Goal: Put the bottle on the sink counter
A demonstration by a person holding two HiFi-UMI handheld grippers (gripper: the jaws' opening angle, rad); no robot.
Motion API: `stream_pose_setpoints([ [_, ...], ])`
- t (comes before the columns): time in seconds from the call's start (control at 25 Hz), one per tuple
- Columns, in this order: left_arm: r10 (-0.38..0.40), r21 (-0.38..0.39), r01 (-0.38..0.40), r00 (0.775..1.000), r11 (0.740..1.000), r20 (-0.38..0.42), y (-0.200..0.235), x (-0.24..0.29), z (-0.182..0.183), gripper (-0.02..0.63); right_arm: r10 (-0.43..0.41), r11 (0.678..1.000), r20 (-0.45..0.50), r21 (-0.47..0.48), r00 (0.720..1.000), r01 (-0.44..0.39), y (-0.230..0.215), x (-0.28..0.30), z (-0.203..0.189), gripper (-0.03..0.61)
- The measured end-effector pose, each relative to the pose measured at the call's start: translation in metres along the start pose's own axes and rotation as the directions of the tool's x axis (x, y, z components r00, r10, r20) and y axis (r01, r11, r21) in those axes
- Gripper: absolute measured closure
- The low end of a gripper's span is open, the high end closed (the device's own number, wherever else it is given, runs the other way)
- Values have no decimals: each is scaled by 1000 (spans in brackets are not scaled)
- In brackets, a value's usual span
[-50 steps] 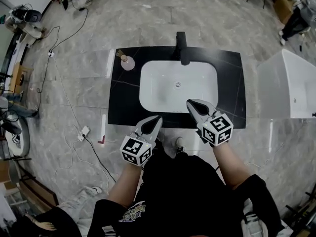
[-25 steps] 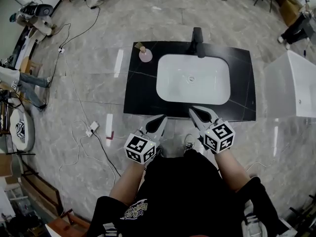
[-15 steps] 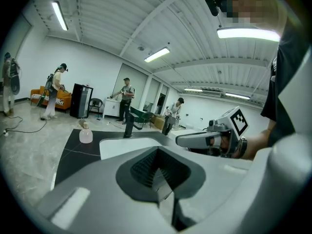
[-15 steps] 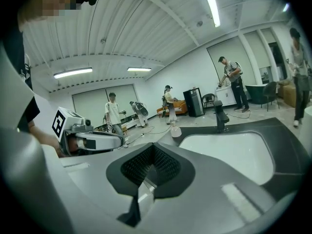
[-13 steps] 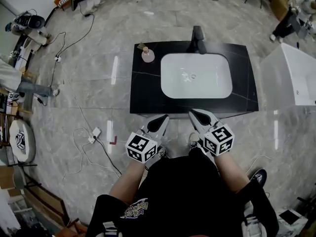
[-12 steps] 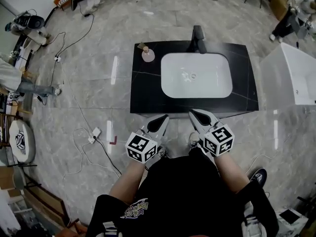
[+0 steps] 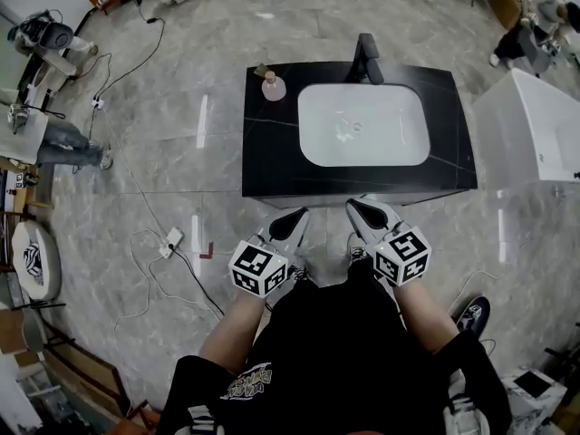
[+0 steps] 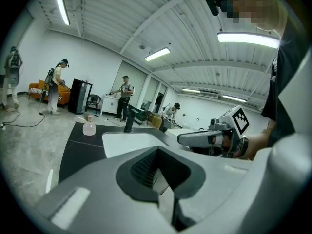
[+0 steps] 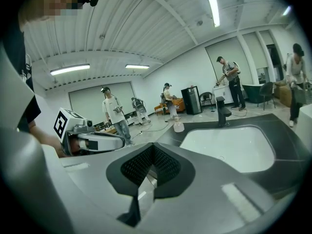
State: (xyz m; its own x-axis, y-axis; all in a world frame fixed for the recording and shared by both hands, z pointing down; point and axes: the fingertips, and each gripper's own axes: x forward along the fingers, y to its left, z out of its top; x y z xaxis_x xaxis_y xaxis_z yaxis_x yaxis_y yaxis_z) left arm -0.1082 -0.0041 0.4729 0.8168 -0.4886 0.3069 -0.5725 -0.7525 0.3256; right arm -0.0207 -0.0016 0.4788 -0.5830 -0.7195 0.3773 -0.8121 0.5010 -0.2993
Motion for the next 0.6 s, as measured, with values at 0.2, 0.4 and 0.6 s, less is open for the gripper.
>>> stream_pose_setpoints([
  [0.2,-13,7,13,1000,1000,-1,4,-6,0,614,-23,1000,3,8,1000,23,4,4,-3,551],
  [0.4,-22,17,22,1000,1000,-5,7,-16,-2,614,-31,999,9,10,999,31,13,8,-5,551],
  [0.6,-29,21,29,1000,999,-11,8,-23,-5,614,-35,999,9,15,999,35,21,9,-8,551],
])
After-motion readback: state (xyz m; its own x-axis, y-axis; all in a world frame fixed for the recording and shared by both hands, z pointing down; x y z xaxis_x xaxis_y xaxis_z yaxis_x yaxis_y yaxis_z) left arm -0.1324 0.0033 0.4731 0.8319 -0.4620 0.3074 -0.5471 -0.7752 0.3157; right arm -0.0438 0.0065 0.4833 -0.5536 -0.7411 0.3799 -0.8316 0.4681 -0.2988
